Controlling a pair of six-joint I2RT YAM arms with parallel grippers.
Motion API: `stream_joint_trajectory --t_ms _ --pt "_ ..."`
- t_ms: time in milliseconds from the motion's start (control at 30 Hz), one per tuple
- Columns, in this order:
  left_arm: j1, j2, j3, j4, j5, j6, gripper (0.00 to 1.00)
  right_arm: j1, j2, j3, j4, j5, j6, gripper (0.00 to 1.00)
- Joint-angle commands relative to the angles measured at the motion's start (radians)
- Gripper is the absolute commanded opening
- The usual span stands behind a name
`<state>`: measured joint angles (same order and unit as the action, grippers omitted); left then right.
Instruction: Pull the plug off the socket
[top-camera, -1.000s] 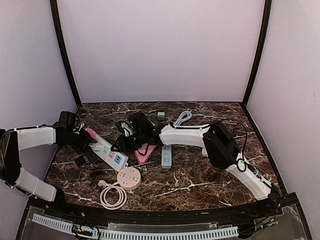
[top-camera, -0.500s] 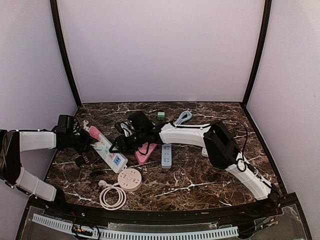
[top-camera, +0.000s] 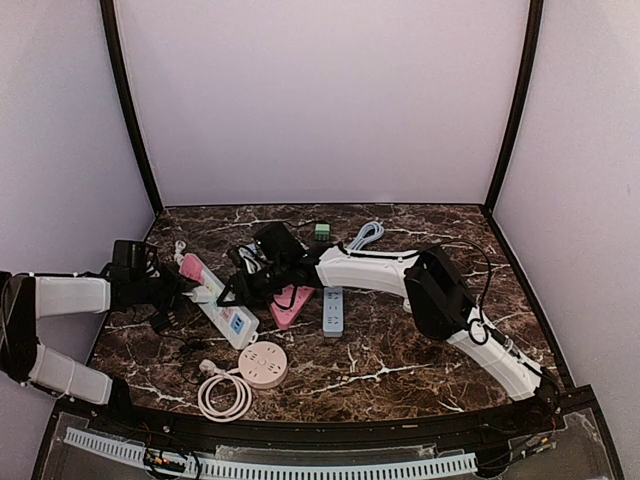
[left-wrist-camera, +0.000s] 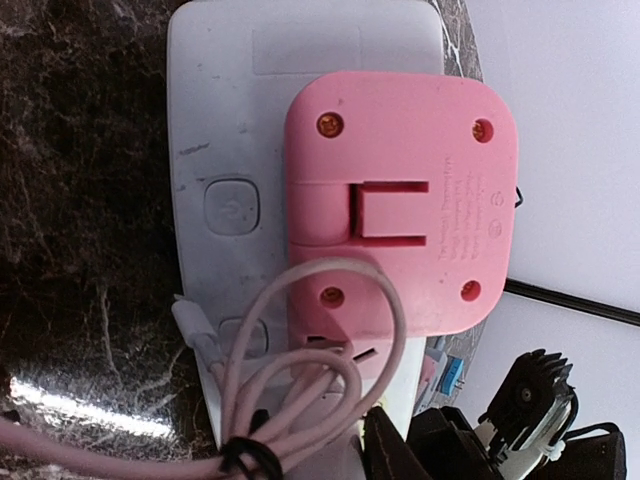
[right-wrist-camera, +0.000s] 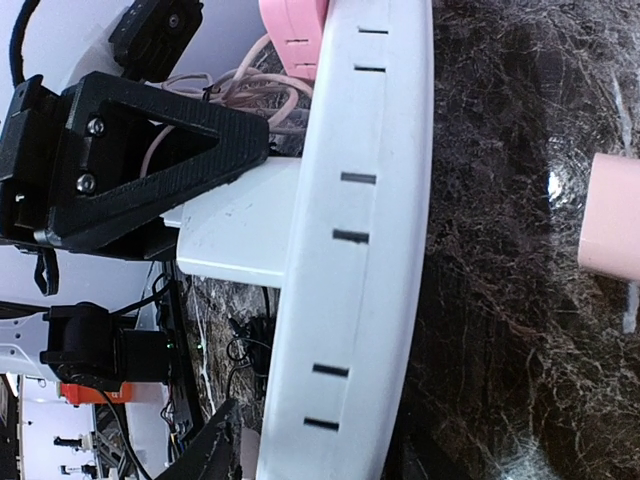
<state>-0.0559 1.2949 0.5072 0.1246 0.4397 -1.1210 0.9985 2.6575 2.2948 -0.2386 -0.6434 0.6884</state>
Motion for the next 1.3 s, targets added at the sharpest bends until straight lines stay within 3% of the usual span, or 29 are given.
stream_joint_trajectory --t_ms 0,167,367,467,700,867,1033,1133,1267 --pt "-0.016 -0.090 -0.012 0.024 0.075 -0.021 0.00 0.020 0.003 0.054 0.016 0.003 -0.026 0.45" --pt "-0.016 -0.138 -0.005 -0.020 0.083 -0.010 0.00 0.020 -0.011 0.039 0.010 0.029 -0.034 0.39" --pt "-0.017 -0.169 0.005 -0.085 0.109 0.005 0.00 0.020 -0.042 0.027 -0.015 0.101 -0.038 0.09" --pt "-0.016 -0.215 0.014 -0.165 0.098 0.015 0.00 0.016 -0.079 -0.007 -0.026 0.173 -0.033 0.00" --pt "-0.019 -0.300 0.054 -0.323 0.047 0.104 0.00 0.008 -0.116 -0.038 -0.011 0.232 0.013 0.00" --pt "-0.015 -0.342 0.137 -0.504 -0.101 0.175 0.00 0.008 -0.112 -0.027 0.010 0.193 0.014 0.00" --pt "0.016 -0.265 0.310 -0.714 -0.309 0.268 0.00 0.003 -0.118 -0.044 0.015 0.181 0.002 0.00" --pt "0.049 -0.171 0.365 -0.736 -0.385 0.313 0.00 0.003 -0.115 -0.045 0.013 0.171 -0.005 0.00" --pt "0.112 -0.048 0.408 -0.704 -0.388 0.326 0.00 0.002 -0.108 -0.047 0.012 0.145 -0.011 0.00"
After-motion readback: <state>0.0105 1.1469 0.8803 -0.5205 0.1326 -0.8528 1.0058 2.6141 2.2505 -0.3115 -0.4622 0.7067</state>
